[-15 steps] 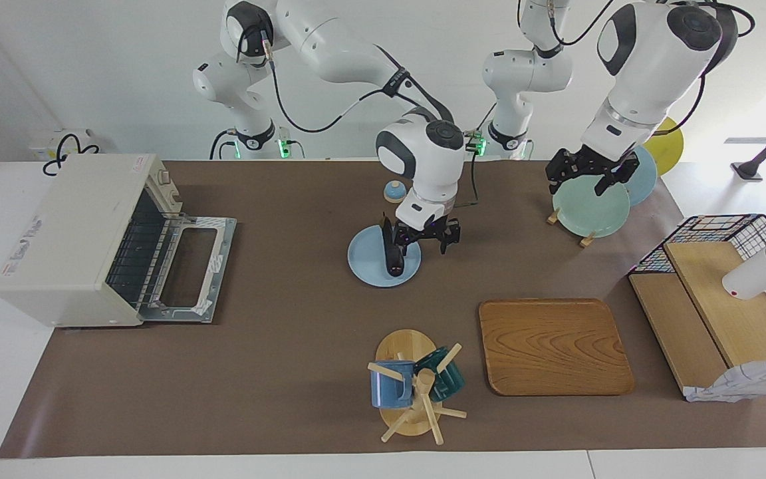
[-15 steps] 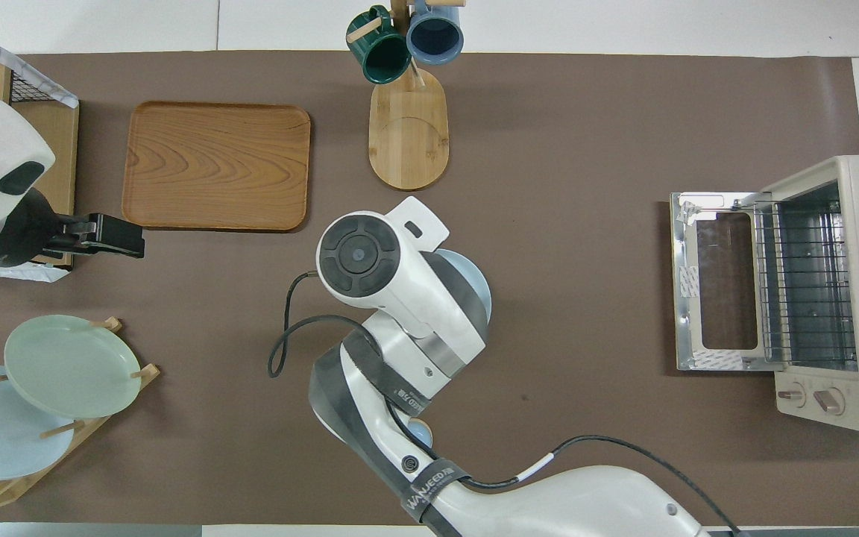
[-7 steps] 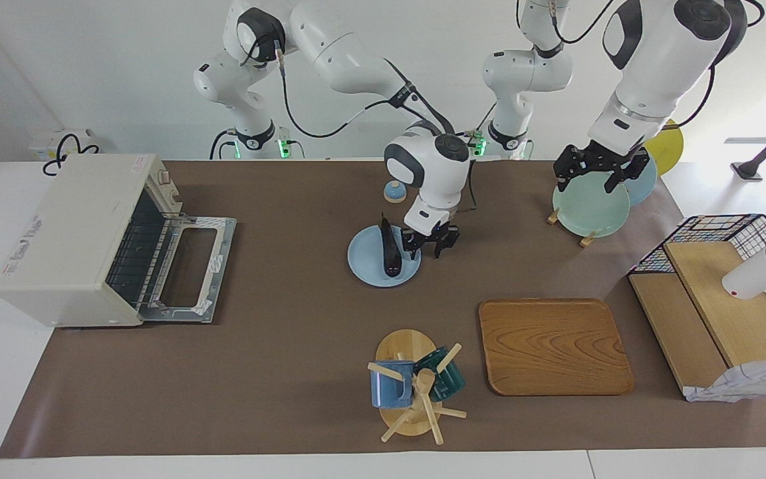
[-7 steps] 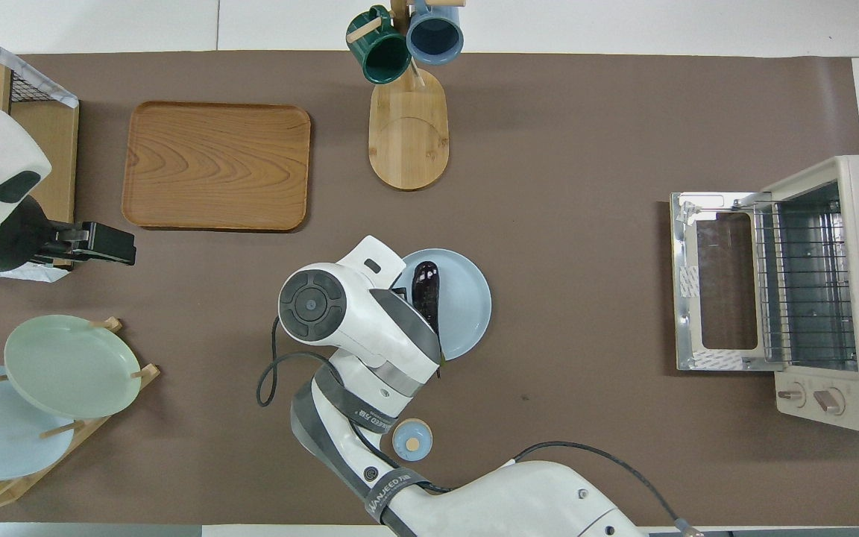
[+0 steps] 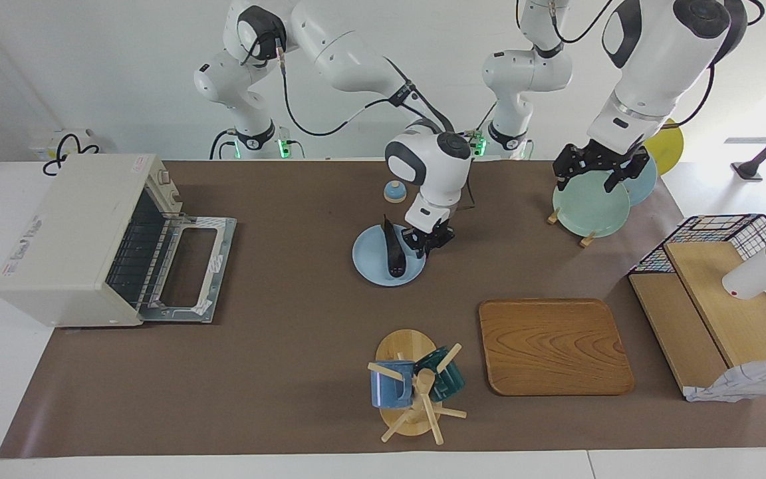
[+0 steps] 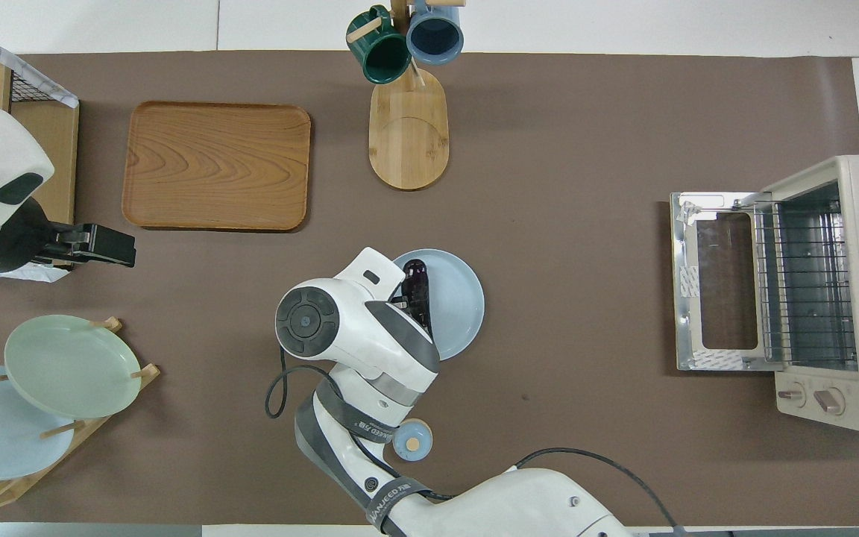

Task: Put eggplant into oven
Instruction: 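Grasp the eggplant on the plate with the right gripper, then lift the eggplant and carry it toward the oven with the right gripper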

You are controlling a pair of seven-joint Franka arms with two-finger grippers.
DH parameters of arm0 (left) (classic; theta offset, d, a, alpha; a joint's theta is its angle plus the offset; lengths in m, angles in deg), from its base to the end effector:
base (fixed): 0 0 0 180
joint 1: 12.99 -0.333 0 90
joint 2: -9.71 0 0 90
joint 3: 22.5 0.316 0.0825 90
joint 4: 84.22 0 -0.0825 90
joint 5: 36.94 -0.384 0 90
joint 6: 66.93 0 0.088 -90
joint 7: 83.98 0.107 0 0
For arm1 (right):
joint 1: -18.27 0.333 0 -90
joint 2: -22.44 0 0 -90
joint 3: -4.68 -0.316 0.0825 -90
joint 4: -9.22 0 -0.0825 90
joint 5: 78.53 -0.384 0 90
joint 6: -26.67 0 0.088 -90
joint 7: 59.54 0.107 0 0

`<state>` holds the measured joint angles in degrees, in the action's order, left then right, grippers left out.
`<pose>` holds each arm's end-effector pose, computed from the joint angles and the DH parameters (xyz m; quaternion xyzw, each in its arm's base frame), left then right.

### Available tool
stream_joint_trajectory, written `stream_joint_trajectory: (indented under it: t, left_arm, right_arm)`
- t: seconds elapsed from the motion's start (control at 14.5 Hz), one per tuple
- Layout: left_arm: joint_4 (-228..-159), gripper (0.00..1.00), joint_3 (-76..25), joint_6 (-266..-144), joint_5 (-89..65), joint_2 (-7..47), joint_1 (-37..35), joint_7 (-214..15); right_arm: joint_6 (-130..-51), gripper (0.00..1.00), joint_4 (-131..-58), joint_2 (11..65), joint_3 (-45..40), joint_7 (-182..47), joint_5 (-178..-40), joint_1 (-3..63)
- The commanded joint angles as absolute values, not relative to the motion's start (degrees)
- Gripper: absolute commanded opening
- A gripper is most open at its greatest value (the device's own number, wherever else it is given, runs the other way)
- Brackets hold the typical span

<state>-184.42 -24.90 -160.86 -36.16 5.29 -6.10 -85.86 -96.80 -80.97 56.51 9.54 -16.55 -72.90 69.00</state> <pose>0.5254 -0.0881 0.5880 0.9978 -0.0639 -0.0166 0.0036 0.4815 0.5024 0.2939 0.9961 0.0595 0.0407 0.0505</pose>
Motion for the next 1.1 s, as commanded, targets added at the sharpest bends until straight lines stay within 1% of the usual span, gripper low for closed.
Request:
stream_joint_trajectory:
  t: [0.0,0.21,0.28,0.48,0.69,0.83,0.89,1.03]
  left_arm:
    - [-183.1,1.0,-25.4,-159.5,-36.4,5.9,-6.8,-85.5]
    - [-183.1,1.0,-25.4,-159.7,-36.2,5.9,-6.8,-85.6]
    - [-183.1,1.0,-25.4,-159.6,-35.9,5.9,-6.8,-85.6]
    - [-183.2,1.0,-25.4,-159.6,-35.8,5.8,-6.8,-85.6]
    - [-183.3,1.0,-25.4,-159.6,-35.0,5.8,-6.9,-85.6]
    - [-183.3,1.0,-25.1,-159.6,-35.0,5.8,-6.9,-85.6]
    - [-183.3,1.0,-25.1,-159.6,-34.7,5.8,-6.9,-85.6]
    - [-183.4,1.0,-25.1,-159.4,-34.7,5.7,-7.2,-85.6]
  right_arm:
    - [-96.0,0.0,-82.1,56.5,9.7,-15.1,-71.9,69.4]
    - [-84.7,0.0,-77.6,55.7,9.7,-15.9,-65.3,68.4]
    - [-82.4,0.0,-77.5,54.4,10.0,-17.6,-65.3,67.3]
    - [-76.5,0.0,-78.5,49.2,10.1,-22.0,-65.2,60.9]
    - [-77.0,0.0,-87.0,41.4,10.0,-30.0,-65.4,52.6]
    - [-78.3,0.0,-95.9,34.0,10.0,-36.5,-65.6,46.6]
    - [-78.9,0.0,-99.6,31.2,10.0,-39.4,-65.6,44.6]
    - [-82.9,0.0,-105.5,28.2,10.0,-43.7,-65.8,40.1]
